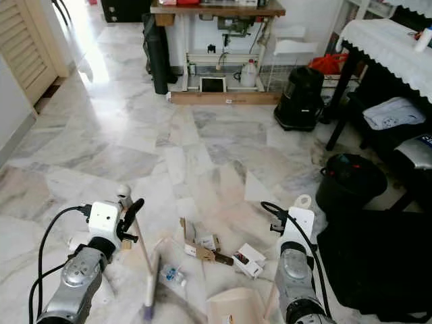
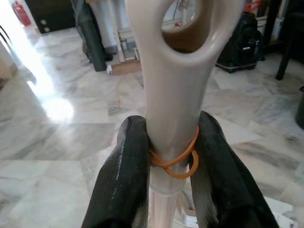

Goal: Sweep floor

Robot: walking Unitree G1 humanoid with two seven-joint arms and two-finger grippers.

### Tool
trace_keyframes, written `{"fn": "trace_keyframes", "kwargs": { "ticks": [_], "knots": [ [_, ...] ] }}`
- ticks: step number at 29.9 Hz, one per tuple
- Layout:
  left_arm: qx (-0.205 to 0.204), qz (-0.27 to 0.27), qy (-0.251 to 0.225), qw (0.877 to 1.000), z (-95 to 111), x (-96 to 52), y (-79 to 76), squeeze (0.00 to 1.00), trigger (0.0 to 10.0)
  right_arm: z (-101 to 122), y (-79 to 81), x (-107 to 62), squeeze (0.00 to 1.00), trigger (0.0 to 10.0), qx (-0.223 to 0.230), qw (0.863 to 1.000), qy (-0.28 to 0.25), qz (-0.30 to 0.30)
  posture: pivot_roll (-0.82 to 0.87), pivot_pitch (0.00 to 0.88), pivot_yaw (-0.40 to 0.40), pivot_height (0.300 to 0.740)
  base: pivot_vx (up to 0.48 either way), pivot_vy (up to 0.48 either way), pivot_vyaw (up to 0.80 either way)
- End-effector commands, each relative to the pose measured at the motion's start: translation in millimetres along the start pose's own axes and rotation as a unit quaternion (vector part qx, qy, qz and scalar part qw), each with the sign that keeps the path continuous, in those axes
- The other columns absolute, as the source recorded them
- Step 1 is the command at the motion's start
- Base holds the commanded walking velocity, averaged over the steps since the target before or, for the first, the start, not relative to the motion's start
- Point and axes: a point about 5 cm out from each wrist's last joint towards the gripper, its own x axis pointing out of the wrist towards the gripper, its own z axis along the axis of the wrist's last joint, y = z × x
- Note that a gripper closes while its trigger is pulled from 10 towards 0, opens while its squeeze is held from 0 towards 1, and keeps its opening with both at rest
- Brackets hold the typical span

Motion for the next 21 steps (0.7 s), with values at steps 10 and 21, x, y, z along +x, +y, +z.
{"fn": "trace_keyframes", "kwargs": {
  "ticks": [10, 21],
  "knots": [
    [0.029, -0.003, -0.040, 0.999, 15.2, 7.8, 3.9, 0.00, 10.0, -3.6, -0.3, -1.6, 0.00, 10.0, 0.003, 1.000, 0.008, -0.008, 0.05, 0.000, -0.008, 0.740, 0.000, 0.000, 0.00],
    [0.069, -0.010, -0.037, 0.997, 13.8, 12.1, 2.6, 0.00, 10.0, -4.1, 0.0, -2.1, 0.00, 10.0, 0.005, 1.000, 0.008, -0.011, 0.04, 0.000, -0.004, 0.740, 0.000, 0.000, 0.00]
  ]
}}
